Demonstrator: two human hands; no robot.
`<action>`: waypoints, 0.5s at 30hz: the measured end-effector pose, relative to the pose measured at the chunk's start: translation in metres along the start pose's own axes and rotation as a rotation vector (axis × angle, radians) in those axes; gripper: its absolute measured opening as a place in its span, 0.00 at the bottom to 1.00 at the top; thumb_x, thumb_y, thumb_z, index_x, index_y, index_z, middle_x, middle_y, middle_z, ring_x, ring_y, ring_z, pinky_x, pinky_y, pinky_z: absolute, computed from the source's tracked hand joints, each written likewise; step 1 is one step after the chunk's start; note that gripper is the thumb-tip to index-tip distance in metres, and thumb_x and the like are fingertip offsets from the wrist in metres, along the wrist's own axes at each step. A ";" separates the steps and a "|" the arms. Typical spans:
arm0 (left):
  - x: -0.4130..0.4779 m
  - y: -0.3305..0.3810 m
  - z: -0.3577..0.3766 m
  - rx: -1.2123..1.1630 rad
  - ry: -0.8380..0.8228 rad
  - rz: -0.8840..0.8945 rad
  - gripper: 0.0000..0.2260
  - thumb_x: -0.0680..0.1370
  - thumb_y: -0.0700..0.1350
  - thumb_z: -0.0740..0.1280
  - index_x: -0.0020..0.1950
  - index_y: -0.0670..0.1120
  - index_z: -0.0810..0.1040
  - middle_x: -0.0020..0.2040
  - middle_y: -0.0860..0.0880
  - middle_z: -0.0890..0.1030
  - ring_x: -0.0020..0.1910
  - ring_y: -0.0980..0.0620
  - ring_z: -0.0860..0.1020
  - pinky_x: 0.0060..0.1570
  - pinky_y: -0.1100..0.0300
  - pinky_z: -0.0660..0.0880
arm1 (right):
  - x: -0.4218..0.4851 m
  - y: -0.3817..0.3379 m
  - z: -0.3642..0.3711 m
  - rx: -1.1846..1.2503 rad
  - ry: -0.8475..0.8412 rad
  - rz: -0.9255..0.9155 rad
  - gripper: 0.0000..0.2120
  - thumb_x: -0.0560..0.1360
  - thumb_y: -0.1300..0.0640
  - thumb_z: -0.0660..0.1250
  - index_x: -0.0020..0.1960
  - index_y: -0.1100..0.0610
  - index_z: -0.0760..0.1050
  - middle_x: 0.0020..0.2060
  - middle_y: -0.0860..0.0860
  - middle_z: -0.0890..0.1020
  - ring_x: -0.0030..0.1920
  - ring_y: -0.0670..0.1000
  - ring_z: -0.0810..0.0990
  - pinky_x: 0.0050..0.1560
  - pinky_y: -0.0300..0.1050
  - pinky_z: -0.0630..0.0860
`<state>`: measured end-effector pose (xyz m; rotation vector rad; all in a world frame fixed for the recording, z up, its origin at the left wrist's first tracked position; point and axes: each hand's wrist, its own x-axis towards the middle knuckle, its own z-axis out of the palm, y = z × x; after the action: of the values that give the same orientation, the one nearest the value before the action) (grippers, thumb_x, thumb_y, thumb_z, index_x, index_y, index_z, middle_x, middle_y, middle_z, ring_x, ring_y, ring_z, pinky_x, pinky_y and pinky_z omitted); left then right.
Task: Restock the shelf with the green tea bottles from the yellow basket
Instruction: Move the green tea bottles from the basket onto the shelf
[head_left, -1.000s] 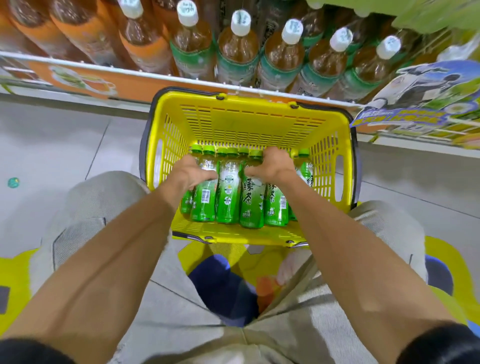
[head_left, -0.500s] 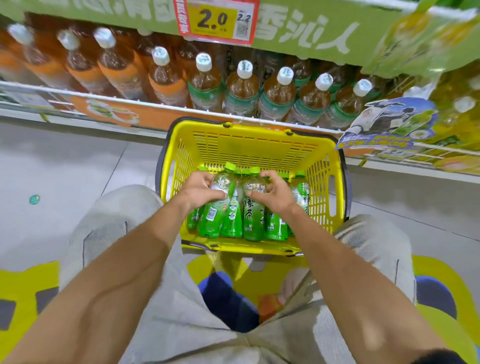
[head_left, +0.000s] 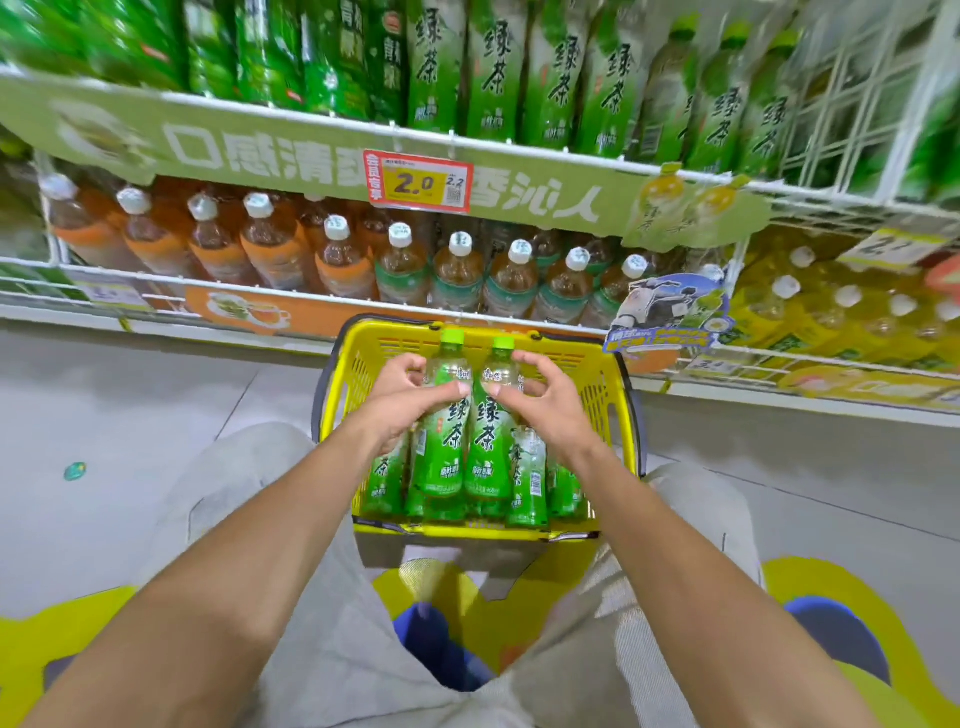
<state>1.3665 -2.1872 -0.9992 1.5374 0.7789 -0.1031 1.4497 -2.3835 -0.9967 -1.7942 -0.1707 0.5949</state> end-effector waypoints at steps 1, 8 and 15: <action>-0.003 0.010 -0.001 -0.006 0.011 0.040 0.47 0.53 0.63 0.85 0.66 0.45 0.75 0.61 0.46 0.80 0.59 0.48 0.80 0.62 0.49 0.77 | -0.002 -0.010 -0.003 0.009 0.008 -0.016 0.29 0.68 0.46 0.81 0.67 0.44 0.76 0.67 0.48 0.77 0.68 0.53 0.73 0.61 0.54 0.77; -0.028 0.110 0.007 -0.089 0.040 0.244 0.37 0.50 0.60 0.85 0.54 0.45 0.83 0.50 0.44 0.86 0.47 0.48 0.83 0.48 0.52 0.80 | -0.006 -0.095 -0.040 0.084 0.074 -0.184 0.29 0.70 0.49 0.80 0.69 0.43 0.76 0.67 0.48 0.77 0.71 0.52 0.73 0.65 0.55 0.76; -0.057 0.231 0.026 -0.200 0.050 0.480 0.28 0.61 0.51 0.84 0.57 0.50 0.78 0.53 0.46 0.83 0.53 0.48 0.82 0.48 0.57 0.78 | -0.005 -0.199 -0.088 0.070 0.198 -0.395 0.28 0.65 0.37 0.81 0.62 0.32 0.76 0.67 0.49 0.80 0.68 0.55 0.78 0.69 0.58 0.75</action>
<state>1.4542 -2.2157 -0.7779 1.4983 0.4262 0.3597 1.5239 -2.3988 -0.7927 -1.6797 -0.3536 0.1399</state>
